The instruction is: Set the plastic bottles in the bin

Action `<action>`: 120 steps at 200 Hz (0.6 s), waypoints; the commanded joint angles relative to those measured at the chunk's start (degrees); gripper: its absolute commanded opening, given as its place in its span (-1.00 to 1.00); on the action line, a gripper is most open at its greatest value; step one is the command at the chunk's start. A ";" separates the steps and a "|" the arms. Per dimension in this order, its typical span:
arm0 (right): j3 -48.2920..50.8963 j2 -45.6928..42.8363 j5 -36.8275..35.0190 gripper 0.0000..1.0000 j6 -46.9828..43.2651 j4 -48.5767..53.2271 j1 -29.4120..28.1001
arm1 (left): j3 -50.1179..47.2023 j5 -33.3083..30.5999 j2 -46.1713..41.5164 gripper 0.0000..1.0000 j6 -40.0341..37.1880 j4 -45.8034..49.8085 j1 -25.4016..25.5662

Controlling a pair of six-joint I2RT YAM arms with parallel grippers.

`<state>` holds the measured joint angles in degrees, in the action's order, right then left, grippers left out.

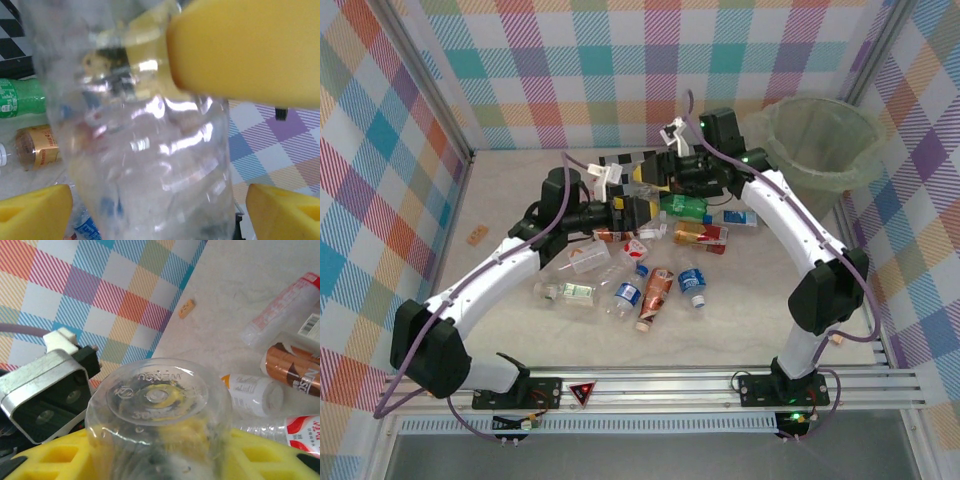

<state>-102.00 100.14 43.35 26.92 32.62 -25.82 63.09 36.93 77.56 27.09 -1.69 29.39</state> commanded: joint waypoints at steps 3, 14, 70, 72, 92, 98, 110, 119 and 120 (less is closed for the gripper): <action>-2.90 -1.68 -3.47 -0.01 -4.03 4.45 2.22 | -0.86 -2.81 -5.06 0.98 -0.26 0.04 0.65; -3.93 -2.59 -4.89 -0.03 -5.13 5.97 3.71 | -0.95 -4.51 -6.22 0.99 -0.78 2.13 0.64; -13.06 -7.09 -19.89 -0.10 -11.50 14.02 15.32 | -1.16 -8.72 -8.60 0.99 -2.26 8.86 0.58; -13.36 -7.29 -20.66 -0.11 -11.72 14.13 15.75 | -1.20 -8.83 -8.57 0.99 -2.30 9.00 0.58; -15.86 -8.63 -27.39 -0.14 -13.32 13.22 20.04 | -1.47 -9.37 -8.26 0.99 -2.22 9.43 0.52; -16.33 -8.92 -29.40 -0.15 -13.53 12.57 21.37 | -1.52 -9.50 -8.18 0.99 -2.06 9.40 0.56; -17.04 -9.25 -33.12 -0.14 -14.23 10.84 23.84 | -1.73 -9.72 -7.96 0.99 -1.78 9.15 0.58; -17.06 -9.43 -35.70 -0.15 -14.86 9.18 25.65 | -1.83 -10.20 -7.88 1.00 -1.62 9.30 0.54; -17.12 -9.43 -36.01 -0.15 -14.91 9.11 25.78 | -1.83 -10.25 -7.87 1.00 -1.61 9.32 0.56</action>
<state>-117.43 92.01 17.65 15.49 43.97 -3.14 62.11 28.08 69.65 25.87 6.55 29.45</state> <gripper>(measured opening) 0.441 0.997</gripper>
